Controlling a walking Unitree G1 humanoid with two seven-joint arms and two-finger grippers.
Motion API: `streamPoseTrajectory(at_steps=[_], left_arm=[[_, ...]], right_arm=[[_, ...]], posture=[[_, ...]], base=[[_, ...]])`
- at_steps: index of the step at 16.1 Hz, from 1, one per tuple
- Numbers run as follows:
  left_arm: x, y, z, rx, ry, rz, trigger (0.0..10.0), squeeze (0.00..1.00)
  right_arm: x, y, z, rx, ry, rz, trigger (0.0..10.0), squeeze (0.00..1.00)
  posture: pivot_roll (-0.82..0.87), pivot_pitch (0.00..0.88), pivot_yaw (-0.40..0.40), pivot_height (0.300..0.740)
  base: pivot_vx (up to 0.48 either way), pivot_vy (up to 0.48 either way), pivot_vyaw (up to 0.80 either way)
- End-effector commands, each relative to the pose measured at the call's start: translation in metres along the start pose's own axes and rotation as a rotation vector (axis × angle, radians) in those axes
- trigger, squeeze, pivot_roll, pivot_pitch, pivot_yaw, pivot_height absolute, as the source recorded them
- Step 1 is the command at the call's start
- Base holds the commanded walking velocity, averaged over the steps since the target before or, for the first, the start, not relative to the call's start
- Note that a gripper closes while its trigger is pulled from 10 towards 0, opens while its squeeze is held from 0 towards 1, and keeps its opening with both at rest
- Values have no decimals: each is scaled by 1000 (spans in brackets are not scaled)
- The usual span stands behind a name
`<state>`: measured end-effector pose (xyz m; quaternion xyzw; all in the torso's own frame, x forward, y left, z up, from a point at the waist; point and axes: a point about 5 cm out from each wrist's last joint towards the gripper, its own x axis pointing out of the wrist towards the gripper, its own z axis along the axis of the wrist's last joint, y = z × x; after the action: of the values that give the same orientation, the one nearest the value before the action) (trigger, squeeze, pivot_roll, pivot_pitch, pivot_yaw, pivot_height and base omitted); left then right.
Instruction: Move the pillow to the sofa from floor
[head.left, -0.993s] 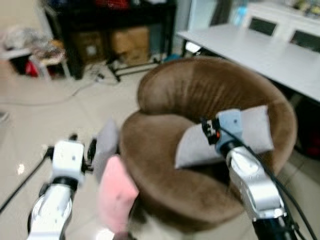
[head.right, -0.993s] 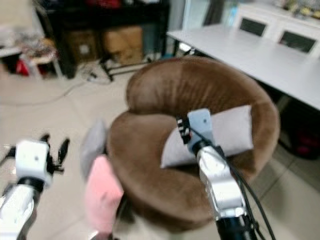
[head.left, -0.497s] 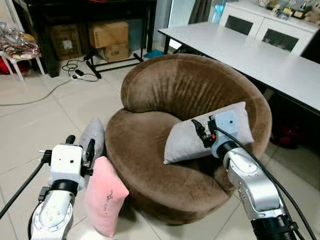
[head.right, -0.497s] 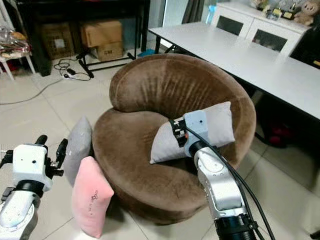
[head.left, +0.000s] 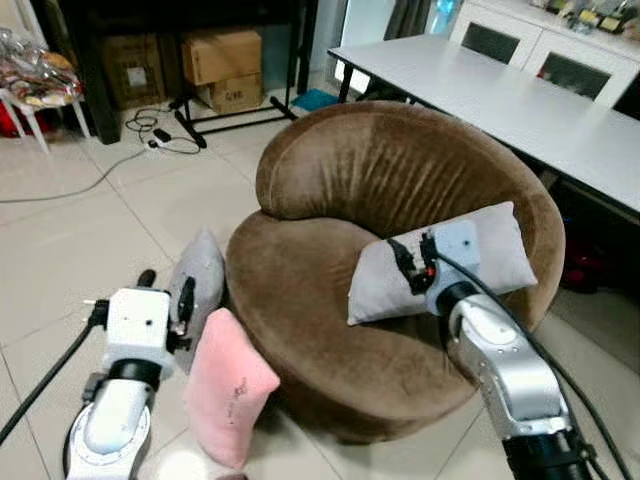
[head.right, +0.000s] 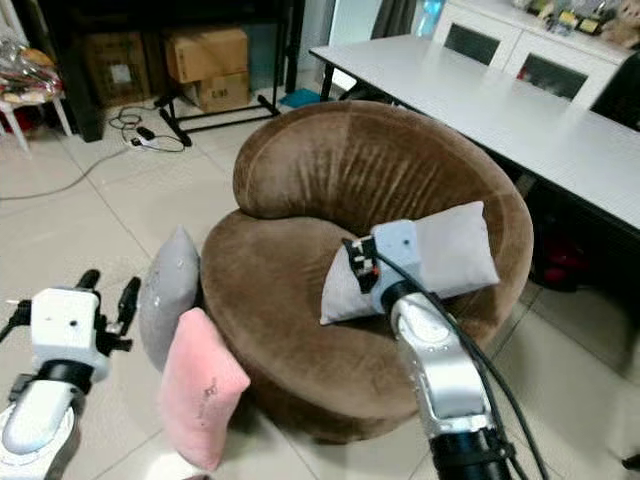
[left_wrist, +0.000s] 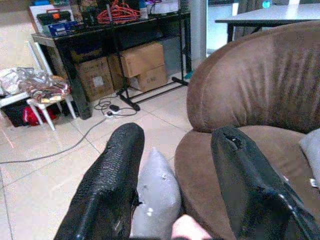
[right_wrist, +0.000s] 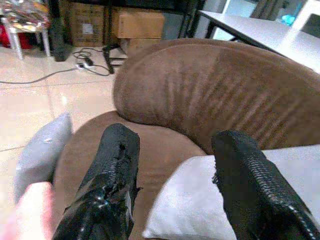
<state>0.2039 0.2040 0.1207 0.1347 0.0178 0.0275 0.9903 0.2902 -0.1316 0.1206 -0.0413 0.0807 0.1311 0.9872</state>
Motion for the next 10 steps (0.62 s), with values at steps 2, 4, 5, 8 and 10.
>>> streamPoseTrajectory(at_steps=[2,4,5,8,10], left_arm=[[1,-1,4,3,-20,-11,10000,0],[2,-1,5,4,-21,-13,10000,0],[2,-1,5,5,-21,-15,10000,0],[2,-1,5,7,-21,-19,10000,0],[2,-1,5,-6,-20,-18,10000,0]], right_arm=[[-1,-4,1,8,2,-13,10000,0],[-3,-3,-1,17,10,-12,10000,0],[-3,-2,-2,18,13,-11,10000,0],[-3,-2,-3,20,16,-10,10000,0],[-3,-2,-3,27,20,-11,10000,0]], posture=[[65,0,-114,740],[66,0,-114,740],[67,0,-113,740],[69,0,-113,740],[70,0,-113,740]], base=[[0,354,0],[0,354,0],[0,356,0],[0,356,0],[0,356,0]])
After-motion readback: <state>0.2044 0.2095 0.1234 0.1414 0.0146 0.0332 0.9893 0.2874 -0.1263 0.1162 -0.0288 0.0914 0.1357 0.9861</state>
